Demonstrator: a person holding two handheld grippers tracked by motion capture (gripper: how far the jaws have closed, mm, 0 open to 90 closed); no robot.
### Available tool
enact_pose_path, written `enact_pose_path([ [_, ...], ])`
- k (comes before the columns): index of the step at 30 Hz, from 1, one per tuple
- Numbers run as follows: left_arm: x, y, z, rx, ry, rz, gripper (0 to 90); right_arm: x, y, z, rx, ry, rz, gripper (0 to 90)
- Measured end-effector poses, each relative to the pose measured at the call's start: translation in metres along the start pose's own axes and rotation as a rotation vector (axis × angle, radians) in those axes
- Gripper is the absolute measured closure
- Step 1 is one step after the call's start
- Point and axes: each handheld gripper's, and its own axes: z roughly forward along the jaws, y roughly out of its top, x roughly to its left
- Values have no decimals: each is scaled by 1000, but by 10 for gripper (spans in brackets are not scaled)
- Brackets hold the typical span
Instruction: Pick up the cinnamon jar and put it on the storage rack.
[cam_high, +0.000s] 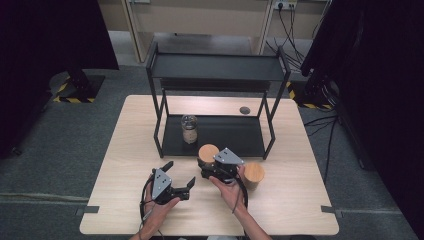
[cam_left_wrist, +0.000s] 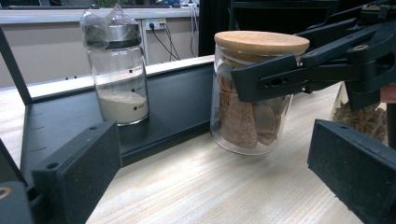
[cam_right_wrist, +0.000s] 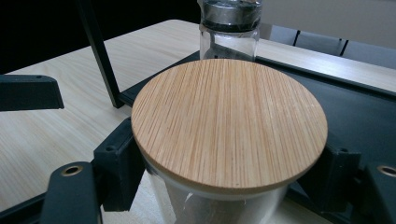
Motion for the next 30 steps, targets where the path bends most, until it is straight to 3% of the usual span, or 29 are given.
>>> enact_pose_path([
  [30, 0, 0, 0, -1, 0, 0, 24, -11, 15, 8, 5, -19, 4, 260],
])
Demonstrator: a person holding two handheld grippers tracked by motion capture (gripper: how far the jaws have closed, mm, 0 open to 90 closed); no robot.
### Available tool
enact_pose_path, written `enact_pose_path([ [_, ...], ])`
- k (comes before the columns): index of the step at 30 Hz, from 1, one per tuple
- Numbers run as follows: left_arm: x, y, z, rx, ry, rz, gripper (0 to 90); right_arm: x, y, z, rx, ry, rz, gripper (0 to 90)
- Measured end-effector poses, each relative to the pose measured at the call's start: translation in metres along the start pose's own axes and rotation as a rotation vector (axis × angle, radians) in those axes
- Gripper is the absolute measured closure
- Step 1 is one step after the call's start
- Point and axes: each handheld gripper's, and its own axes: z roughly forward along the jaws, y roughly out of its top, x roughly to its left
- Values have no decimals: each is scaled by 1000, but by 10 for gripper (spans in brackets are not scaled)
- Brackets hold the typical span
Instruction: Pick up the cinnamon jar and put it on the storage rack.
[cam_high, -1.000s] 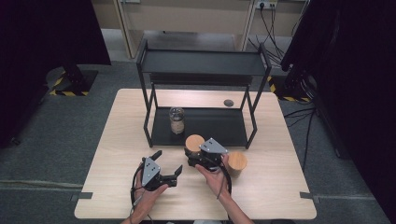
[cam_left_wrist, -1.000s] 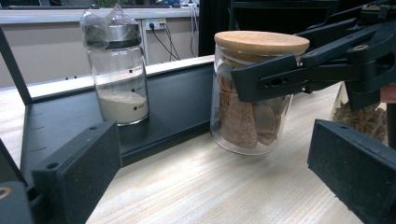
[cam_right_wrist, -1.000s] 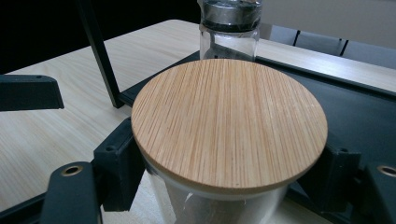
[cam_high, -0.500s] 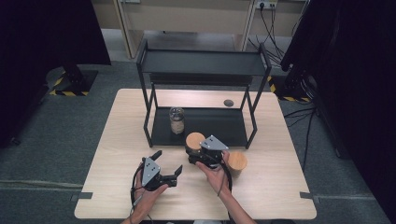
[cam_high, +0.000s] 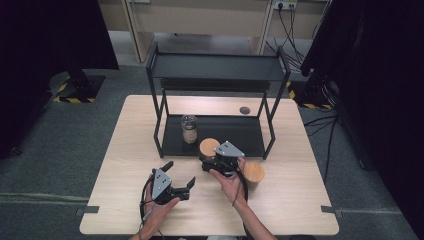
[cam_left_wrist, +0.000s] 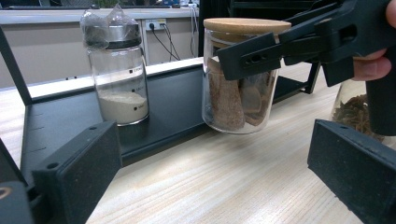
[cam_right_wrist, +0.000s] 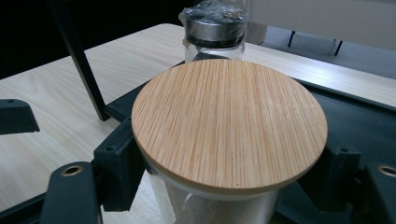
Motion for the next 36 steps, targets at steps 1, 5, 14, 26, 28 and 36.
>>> enact_pose_path([
  [1, 0, 0, 0, 0, 0, 0, 24, -1, 0, 0, 0, -1, 3, 261],
  [5, 0, 0, 0, 0, 0, 0, 24, -2, 3, 2, 4, -10, 5, 260],
  [14, 0, 0, 0, -2, 0, 0, 24, -6, 9, 10, 11, -34, 15, 260],
  [26, 0, 0, 0, -2, 0, -1, 24, -11, 19, 17, 18, -56, 22, 260],
  [28, 0, 0, 0, -2, 0, 0, 24, -11, 20, 19, 20, -58, 20, 260],
  [36, 0, 0, 0, 0, -1, 1, 24, -14, 23, 27, 22, -76, 28, 260],
])
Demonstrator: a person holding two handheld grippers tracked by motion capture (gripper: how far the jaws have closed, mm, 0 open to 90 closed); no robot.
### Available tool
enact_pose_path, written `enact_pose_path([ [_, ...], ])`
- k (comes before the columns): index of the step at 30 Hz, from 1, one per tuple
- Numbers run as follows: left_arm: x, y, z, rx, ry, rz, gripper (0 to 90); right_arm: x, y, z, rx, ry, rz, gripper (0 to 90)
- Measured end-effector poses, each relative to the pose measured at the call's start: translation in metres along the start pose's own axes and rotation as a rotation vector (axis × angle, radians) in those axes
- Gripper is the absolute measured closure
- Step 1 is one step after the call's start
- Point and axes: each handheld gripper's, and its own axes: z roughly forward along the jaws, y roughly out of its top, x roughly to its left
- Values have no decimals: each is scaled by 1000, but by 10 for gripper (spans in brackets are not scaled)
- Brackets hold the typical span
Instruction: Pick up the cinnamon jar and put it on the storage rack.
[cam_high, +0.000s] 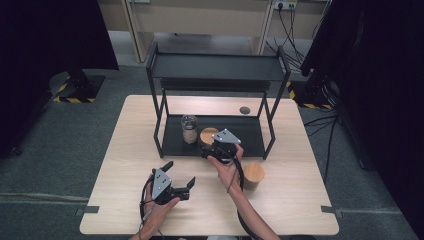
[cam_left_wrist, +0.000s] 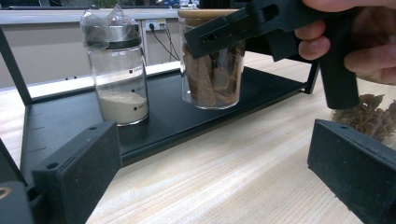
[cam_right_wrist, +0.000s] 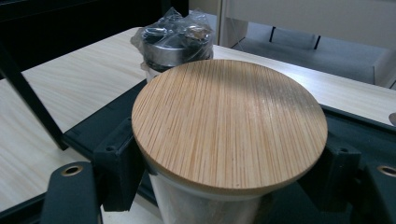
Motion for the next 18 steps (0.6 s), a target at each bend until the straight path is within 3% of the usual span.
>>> enact_pose_path([
  [18, 0, 0, 0, -4, 0, -2, 24, -9, 1, 21, 11, -58, 21, 261],
])
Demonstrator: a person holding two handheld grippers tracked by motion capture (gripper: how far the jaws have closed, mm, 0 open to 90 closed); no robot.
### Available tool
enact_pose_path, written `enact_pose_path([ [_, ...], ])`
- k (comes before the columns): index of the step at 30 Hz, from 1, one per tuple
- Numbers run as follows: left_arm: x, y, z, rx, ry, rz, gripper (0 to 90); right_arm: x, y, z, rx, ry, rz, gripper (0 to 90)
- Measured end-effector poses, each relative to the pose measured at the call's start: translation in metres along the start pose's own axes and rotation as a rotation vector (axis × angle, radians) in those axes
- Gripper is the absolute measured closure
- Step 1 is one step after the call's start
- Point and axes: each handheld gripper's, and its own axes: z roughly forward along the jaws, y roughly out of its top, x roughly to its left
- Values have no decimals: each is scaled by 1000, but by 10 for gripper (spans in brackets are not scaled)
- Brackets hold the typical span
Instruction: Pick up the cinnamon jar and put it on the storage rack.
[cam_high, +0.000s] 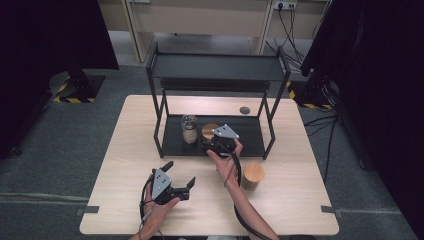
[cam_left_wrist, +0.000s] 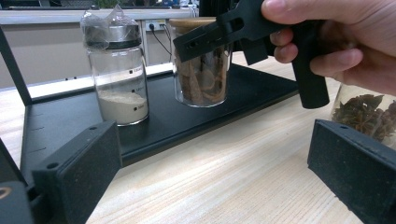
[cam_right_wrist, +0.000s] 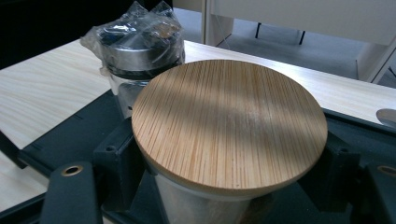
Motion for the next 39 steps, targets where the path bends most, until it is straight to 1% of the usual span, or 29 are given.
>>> enact_pose_path([
  [10, 0, 0, 0, 0, -1, 2, 24, -3, 1, 11, 3, -27, 12, 261],
  [26, 0, 0, 0, -1, -1, 2, 25, -6, 4, 24, 6, -51, 26, 260],
  [33, 0, 0, 0, -1, -2, 2, 25, -8, 5, 29, 3, -45, 34, 260],
  [39, 0, 0, 0, 0, -3, 2, 25, -9, 4, 34, 7, -51, 43, 261],
])
